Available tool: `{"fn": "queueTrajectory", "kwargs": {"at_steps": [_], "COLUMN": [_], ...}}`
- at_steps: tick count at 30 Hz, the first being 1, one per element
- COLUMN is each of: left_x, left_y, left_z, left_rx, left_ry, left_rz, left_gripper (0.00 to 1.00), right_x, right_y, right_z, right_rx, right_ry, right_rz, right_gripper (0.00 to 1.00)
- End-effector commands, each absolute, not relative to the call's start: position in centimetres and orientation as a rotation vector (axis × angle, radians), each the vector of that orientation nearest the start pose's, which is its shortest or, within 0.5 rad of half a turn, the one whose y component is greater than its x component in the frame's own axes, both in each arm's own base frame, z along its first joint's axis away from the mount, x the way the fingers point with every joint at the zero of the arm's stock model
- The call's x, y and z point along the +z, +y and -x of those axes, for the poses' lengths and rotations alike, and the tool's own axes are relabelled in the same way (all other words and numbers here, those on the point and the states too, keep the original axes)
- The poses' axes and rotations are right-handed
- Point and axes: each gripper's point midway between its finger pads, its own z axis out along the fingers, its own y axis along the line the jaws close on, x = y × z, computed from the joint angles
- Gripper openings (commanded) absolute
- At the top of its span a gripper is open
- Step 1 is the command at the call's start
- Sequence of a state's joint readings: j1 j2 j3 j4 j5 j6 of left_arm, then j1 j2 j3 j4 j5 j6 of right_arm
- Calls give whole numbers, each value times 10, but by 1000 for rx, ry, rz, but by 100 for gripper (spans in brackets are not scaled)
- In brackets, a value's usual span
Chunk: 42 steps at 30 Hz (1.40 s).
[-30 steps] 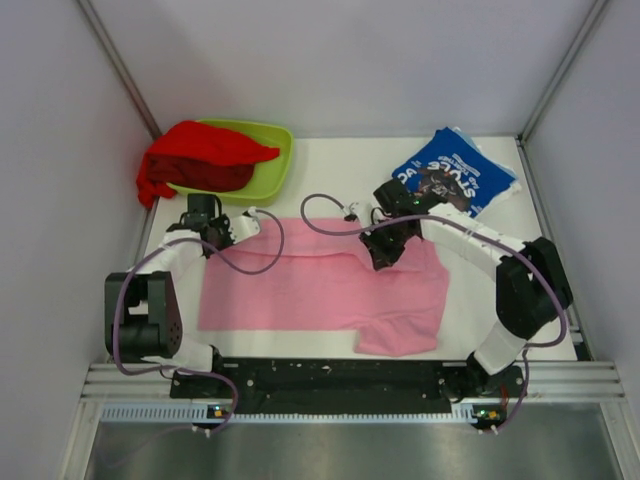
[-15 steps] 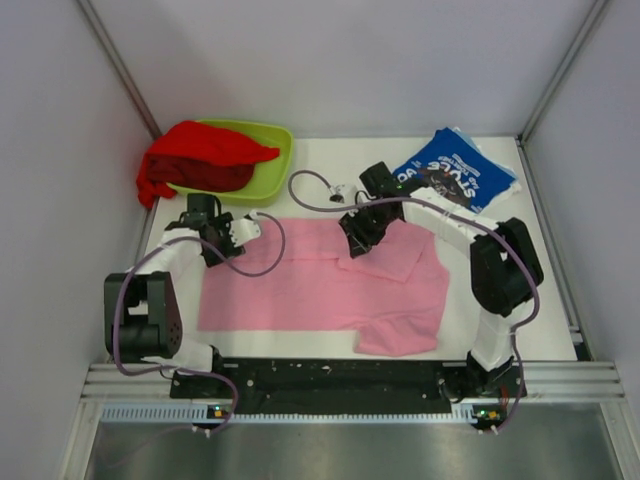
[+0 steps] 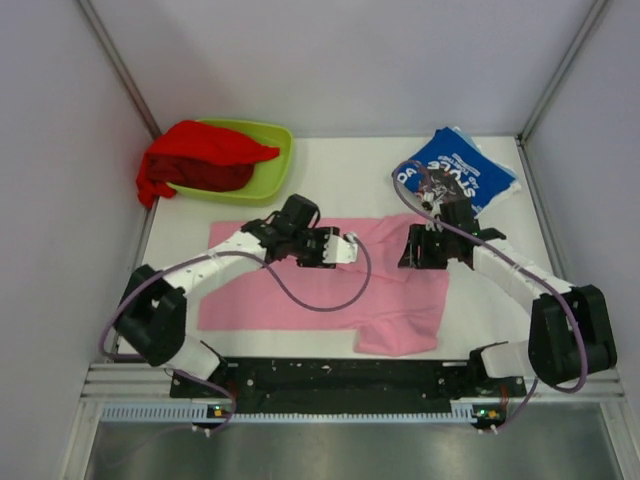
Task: Fold and stack the t-shirts
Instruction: Fold the flattened tshirt in 1/3 of the way
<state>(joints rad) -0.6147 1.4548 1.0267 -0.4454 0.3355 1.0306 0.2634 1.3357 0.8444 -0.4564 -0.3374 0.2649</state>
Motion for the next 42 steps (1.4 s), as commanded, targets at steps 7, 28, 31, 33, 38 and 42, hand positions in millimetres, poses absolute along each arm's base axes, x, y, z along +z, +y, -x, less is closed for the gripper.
{"fn": "queueTrajectory", "kwargs": {"at_steps": [7, 28, 31, 33, 38, 42], "left_x": [67, 44, 49, 57, 76, 84], "left_y": [-318, -329, -328, -328, -325, -327], "left_z": [-308, -308, -307, -307, -305, -298], "left_rx": [-218, -179, -184, -182, -186, -234], "left_ry": [1575, 1602, 1612, 1608, 1605, 1599], "left_rz": [-1968, -2021, -2009, -1999, -1969, -1947], "left_gripper": [51, 12, 0, 0, 0, 0], "right_x": [50, 31, 41, 53, 90, 111], "right_y": [158, 159, 162, 161, 159, 154], "right_z": [-285, -278, -282, -285, -278, -268], "right_rx": [794, 795, 821, 815, 810, 788], "right_ry": [2596, 2644, 2610, 2580, 2533, 2514], "right_rz": [-107, -81, -66, -57, -4, 8], "right_gripper": [50, 35, 14, 4, 0, 0]}}
